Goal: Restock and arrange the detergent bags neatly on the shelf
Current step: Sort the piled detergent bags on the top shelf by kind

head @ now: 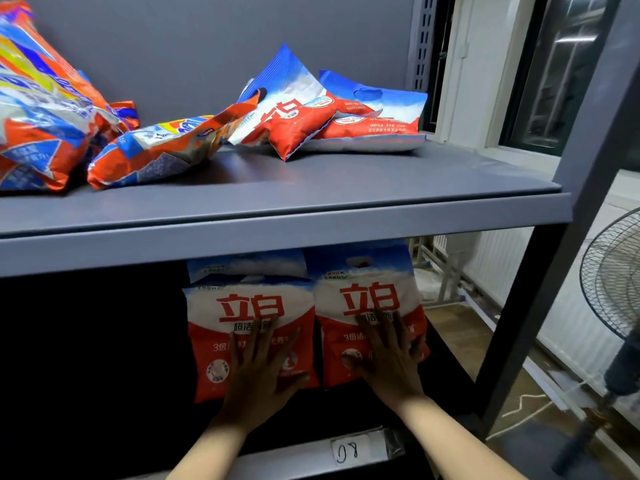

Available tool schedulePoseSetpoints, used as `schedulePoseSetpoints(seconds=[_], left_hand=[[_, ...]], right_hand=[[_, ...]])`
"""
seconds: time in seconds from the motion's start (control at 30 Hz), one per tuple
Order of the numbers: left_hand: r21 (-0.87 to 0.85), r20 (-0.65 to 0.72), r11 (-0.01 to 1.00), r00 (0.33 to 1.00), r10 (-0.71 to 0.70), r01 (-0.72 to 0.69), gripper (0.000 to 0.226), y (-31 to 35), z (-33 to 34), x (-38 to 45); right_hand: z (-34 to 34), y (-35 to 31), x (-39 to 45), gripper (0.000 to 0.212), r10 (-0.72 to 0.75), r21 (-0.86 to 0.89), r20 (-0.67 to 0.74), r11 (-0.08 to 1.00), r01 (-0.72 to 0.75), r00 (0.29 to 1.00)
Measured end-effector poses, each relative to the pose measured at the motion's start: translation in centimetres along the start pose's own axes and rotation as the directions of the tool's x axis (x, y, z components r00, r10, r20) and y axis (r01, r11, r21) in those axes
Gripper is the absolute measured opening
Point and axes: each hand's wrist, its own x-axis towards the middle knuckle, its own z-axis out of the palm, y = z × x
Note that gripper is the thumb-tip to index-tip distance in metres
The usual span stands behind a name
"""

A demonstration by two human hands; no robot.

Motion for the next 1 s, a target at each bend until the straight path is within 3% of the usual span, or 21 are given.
schedulePoseSetpoints(seconds=[0.17, 0.4, 0.53, 0.63, 0.73, 0.83, 1.0], left_hand=[[-0.061, 0.055, 0.995, 0.995, -0.081, 0.085, 0.071, 1.4, -1.9, -0.2], [-0.091, -0.035, 0.961, 0.963, -0.267, 0.263, 0.049, 4.8, -6.8, -1.6], [-0.117, -0.12, 0.94, 0.935, -0.333, 0.32, 0.035, 7.4, -10.7, -3.6], [-0.098, -0.237, 0.954, 0.925, -0.298, 0.283, 0.029, 9.1, -14.0, -5.1], [-0.183, -0.389, 0.973, 0.899, -0.204, 0.142, 0.036, 10.1, -16.8, -5.9], [-0.276, -0.535, 0.961, 0.83, -0.156, 0.003, 0.035, 11.2, -20.9, -5.7], [-0.348, -0.688, 0.932, 0.703, -0.18, -0.102, 0.031, 11.8, -27.6, -3.4]], right_hand=[[-2.7, -1.2, -1.1, 0.081, 0.0, 0.012, 0.118, 1.0, -0.002, 0.993], [-7.2, -1.9, -3.7, 0.069, -0.047, 0.035, 0.072, 0.998, 0.044, 0.996], [-10.4, -2.9, -5.4, 0.043, -0.058, 0.12, 0.089, 0.992, 0.047, 0.994], [-13.4, -4.1, -7.1, 0.044, -0.113, 0.165, -0.061, 0.979, 0.122, 0.992], [-16.5, -5.5, -8.7, 0.038, -0.2, 0.246, -0.237, 0.934, 0.258, 0.951], [-19.8, -7.0, -9.3, 0.021, -0.255, 0.288, -0.383, 0.88, 0.377, 0.888], [-25.8, -9.4, -8.4, 0.031, -0.246, 0.331, -0.606, 0.787, 0.521, 0.756]])
